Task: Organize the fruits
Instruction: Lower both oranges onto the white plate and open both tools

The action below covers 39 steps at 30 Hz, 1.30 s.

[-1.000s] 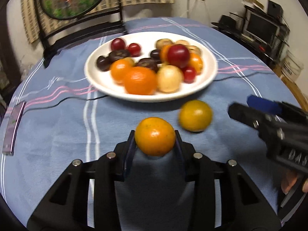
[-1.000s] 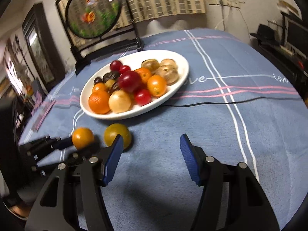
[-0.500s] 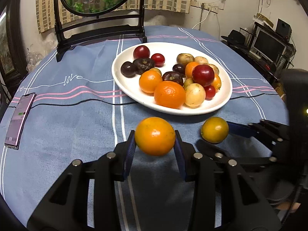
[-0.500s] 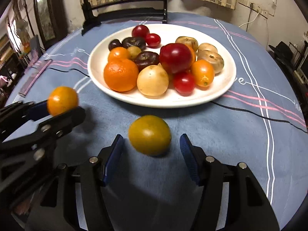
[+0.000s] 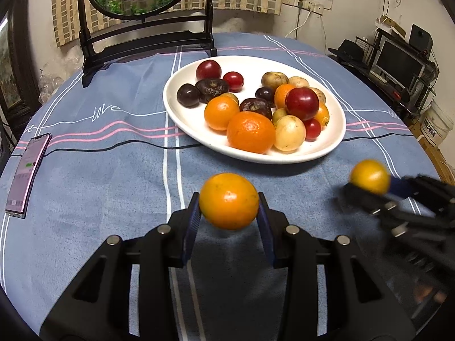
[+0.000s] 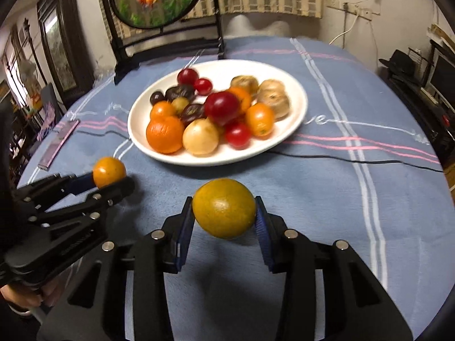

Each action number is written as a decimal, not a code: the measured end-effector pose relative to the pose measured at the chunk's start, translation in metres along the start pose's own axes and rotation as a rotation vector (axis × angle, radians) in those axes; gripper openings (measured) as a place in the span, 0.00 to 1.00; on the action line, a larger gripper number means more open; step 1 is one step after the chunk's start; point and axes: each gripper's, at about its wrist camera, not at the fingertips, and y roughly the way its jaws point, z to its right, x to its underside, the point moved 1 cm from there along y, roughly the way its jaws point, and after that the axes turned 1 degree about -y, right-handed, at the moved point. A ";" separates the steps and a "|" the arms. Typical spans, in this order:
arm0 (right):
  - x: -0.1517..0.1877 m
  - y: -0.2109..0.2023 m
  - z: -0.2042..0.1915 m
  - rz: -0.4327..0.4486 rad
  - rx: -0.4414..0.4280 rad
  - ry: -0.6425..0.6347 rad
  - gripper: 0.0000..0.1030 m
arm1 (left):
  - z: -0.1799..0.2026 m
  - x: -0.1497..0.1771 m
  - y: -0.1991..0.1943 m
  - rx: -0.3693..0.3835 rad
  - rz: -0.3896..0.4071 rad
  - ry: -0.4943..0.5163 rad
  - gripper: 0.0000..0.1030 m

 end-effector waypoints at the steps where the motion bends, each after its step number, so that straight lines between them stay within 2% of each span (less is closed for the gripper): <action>1: -0.002 -0.008 0.004 0.016 -0.004 0.004 0.40 | 0.000 0.000 -0.002 0.016 -0.007 -0.007 0.38; 4: -0.012 -0.022 0.008 0.056 -0.008 0.001 0.40 | 0.002 -0.008 -0.017 0.064 0.006 -0.020 0.38; 8: -0.030 -0.028 0.007 0.103 -0.031 -0.005 0.40 | 0.008 -0.038 -0.039 0.037 0.072 0.040 0.38; 11: -0.048 -0.025 0.004 0.132 -0.042 -0.016 0.40 | 0.009 -0.062 -0.037 0.011 0.092 0.050 0.38; 13: -0.056 -0.022 0.004 0.141 -0.043 -0.012 0.40 | 0.008 -0.078 -0.027 -0.033 0.097 0.050 0.38; 19: -0.087 0.005 0.003 0.128 -0.044 -0.022 0.40 | 0.000 -0.105 0.020 -0.076 0.032 0.034 0.38; 29: -0.115 0.061 -0.001 0.071 -0.003 -0.058 0.41 | -0.010 -0.123 0.059 -0.080 -0.004 0.003 0.38; 32: -0.117 0.069 -0.001 0.070 0.008 -0.045 0.45 | -0.012 -0.124 0.067 -0.088 -0.006 -0.013 0.38; 34: -0.118 0.070 0.000 0.079 0.027 -0.044 0.52 | -0.016 -0.124 0.071 -0.081 -0.010 -0.042 0.38; 35: -0.118 0.068 0.001 0.084 0.025 -0.043 0.53 | -0.017 -0.124 0.072 -0.071 -0.016 -0.056 0.39; 37: -0.117 0.063 0.003 0.091 0.019 -0.037 0.54 | -0.018 -0.123 0.069 -0.061 0.004 -0.075 0.52; 38: -0.116 0.060 0.006 0.095 0.022 -0.031 0.54 | -0.018 -0.123 0.065 -0.075 0.028 -0.073 0.64; 39: -0.115 0.057 0.007 0.098 0.021 -0.026 0.54 | -0.017 -0.123 0.061 -0.089 0.047 -0.064 0.70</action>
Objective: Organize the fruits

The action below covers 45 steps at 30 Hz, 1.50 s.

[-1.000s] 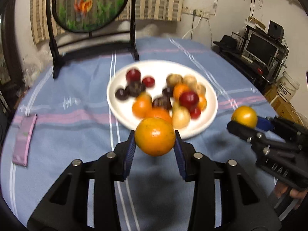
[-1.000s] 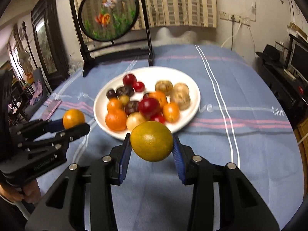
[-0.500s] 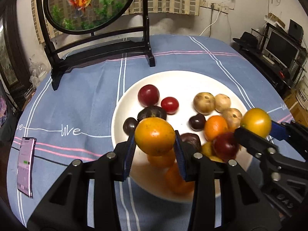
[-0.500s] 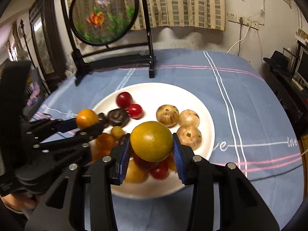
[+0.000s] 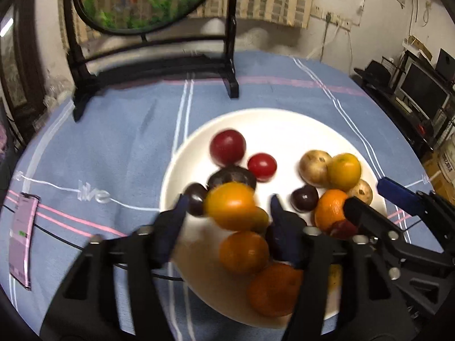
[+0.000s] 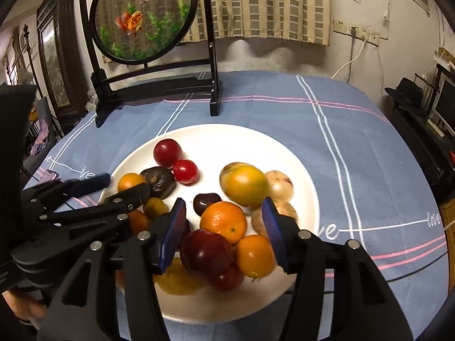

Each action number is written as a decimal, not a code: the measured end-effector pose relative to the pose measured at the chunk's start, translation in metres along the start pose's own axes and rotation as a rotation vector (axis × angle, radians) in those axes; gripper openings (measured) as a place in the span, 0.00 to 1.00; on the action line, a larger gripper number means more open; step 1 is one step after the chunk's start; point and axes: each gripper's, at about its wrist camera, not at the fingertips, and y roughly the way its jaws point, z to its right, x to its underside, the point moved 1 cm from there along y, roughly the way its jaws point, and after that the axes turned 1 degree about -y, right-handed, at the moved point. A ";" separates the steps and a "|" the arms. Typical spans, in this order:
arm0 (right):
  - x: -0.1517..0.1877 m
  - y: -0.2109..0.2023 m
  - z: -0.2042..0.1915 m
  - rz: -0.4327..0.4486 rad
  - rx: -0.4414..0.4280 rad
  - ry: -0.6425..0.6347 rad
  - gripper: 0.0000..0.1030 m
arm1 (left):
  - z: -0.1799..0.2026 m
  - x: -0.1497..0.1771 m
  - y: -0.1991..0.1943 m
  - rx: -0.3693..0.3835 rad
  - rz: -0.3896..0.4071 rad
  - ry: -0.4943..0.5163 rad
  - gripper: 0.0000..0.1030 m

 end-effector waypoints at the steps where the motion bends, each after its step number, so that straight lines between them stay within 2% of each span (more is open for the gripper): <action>1: 0.001 -0.003 0.002 0.001 -0.004 0.007 0.54 | 0.000 0.000 -0.004 -0.003 0.008 0.008 0.70; 5: 0.007 -0.019 0.008 0.014 -0.023 0.038 0.54 | 0.005 0.004 -0.020 0.002 0.007 0.026 0.75; 8: 0.016 -0.035 0.012 0.025 -0.033 0.063 0.55 | 0.005 0.014 -0.036 -0.008 0.003 0.028 0.90; 9: 0.020 -0.040 0.013 0.021 -0.020 0.067 0.56 | 0.005 0.020 -0.042 0.000 0.001 0.020 0.92; 11: 0.030 -0.051 0.015 0.016 -0.004 0.074 0.58 | 0.005 0.033 -0.056 0.022 -0.001 -0.004 0.92; 12: 0.033 -0.054 0.016 0.015 -0.003 0.074 0.63 | 0.004 0.040 -0.062 0.033 -0.002 -0.015 0.93; 14: 0.044 -0.065 0.017 0.011 0.016 0.066 0.63 | 0.000 0.055 -0.075 0.040 -0.001 -0.042 0.93; 20: 0.083 -0.083 0.019 -0.071 0.067 0.061 0.65 | -0.002 0.087 -0.112 0.025 0.027 -0.023 0.94; 28: 0.127 -0.106 0.013 -0.080 0.078 0.076 0.66 | -0.009 0.117 -0.142 -0.002 0.052 -0.024 0.96; 38: 0.133 -0.123 0.000 -0.028 0.115 0.022 0.66 | -0.007 0.134 -0.146 -0.019 0.027 0.006 0.96; 45: 0.141 -0.118 -0.003 -0.043 0.105 0.014 0.66 | 0.000 0.142 -0.140 -0.020 0.008 0.038 0.96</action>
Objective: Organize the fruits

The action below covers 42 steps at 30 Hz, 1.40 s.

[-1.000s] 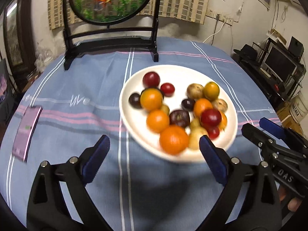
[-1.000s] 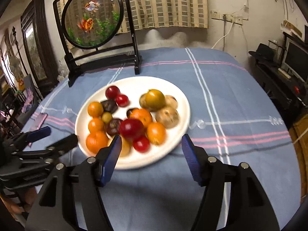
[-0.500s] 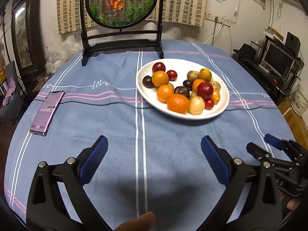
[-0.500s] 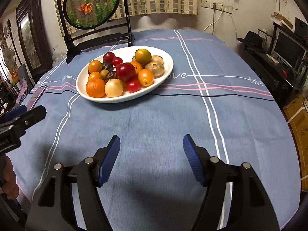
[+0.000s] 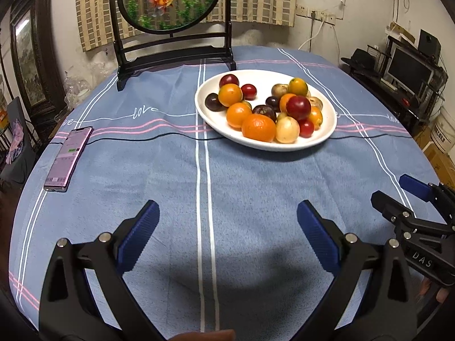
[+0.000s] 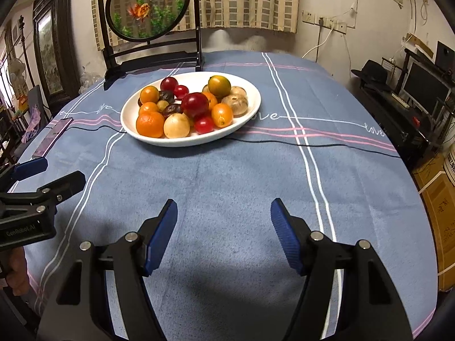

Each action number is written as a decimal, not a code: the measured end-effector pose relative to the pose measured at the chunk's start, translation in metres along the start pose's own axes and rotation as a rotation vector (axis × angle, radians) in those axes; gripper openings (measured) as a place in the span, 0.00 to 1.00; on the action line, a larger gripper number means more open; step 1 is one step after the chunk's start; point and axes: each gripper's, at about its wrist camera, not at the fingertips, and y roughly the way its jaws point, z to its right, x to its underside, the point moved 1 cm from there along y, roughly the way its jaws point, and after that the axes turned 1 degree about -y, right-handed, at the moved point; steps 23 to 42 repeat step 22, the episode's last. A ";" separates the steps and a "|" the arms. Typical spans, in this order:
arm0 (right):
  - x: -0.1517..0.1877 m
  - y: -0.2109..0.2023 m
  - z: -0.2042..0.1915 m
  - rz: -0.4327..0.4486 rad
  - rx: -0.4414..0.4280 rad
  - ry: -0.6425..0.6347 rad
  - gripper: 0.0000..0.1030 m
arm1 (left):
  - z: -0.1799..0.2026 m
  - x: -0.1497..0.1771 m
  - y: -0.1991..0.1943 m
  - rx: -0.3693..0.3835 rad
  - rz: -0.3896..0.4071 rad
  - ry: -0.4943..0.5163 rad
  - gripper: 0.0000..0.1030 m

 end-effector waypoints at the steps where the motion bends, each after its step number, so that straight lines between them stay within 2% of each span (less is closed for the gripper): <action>1: 0.000 0.000 0.000 -0.002 -0.001 -0.001 0.66 | 0.000 0.001 0.000 0.002 -0.002 0.001 0.96; 42: 0.010 0.006 -0.003 -0.032 -0.008 -0.011 0.66 | 0.000 0.007 0.008 -0.011 -0.019 -0.002 0.96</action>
